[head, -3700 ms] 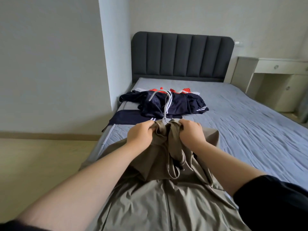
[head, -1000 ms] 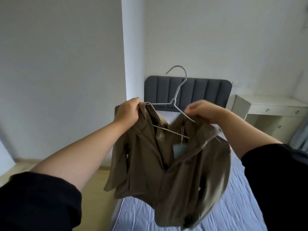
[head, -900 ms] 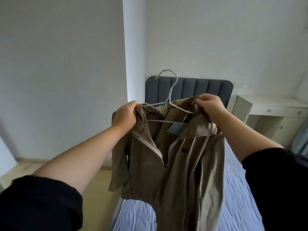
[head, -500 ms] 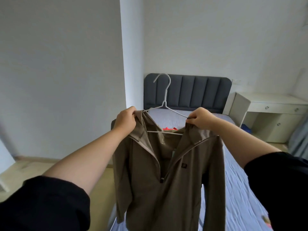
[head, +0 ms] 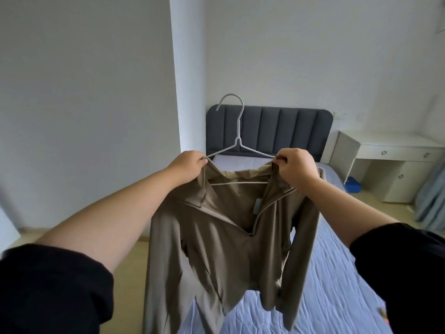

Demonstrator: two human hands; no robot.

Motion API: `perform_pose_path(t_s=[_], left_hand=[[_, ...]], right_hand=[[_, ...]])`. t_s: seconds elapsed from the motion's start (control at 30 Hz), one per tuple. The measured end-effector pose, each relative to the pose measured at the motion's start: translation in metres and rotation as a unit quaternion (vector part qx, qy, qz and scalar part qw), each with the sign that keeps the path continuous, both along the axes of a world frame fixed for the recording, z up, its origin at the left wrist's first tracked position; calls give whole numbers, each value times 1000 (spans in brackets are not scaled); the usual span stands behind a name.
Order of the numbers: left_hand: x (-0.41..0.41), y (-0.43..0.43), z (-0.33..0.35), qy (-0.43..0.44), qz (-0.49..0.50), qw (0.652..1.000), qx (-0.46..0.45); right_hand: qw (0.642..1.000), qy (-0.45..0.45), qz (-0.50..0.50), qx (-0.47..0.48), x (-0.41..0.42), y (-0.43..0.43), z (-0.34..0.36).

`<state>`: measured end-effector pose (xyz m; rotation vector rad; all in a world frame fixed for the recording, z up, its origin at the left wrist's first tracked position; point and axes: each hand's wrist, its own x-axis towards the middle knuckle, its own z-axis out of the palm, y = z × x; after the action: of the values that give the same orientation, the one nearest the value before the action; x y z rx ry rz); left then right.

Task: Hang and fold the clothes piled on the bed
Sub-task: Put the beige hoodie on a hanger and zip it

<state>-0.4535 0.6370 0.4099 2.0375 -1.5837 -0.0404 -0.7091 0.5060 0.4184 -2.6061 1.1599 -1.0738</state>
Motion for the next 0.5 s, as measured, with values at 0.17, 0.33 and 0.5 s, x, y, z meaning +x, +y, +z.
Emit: perform_pose_path(t_s=[0.17,0.33,0.5], left_hand=[[-10,-6,-11,20,56,995,-75],[-13,-6,-23,-3,98,989,-115],[-16,-8,-22,-17,100,986,-132]], right_hand=[[995,32,30,95,0,-10,1],[986,-74,-133,65,-16,-15,-16],[896,-161,-125,395,-3,-14,-25]])
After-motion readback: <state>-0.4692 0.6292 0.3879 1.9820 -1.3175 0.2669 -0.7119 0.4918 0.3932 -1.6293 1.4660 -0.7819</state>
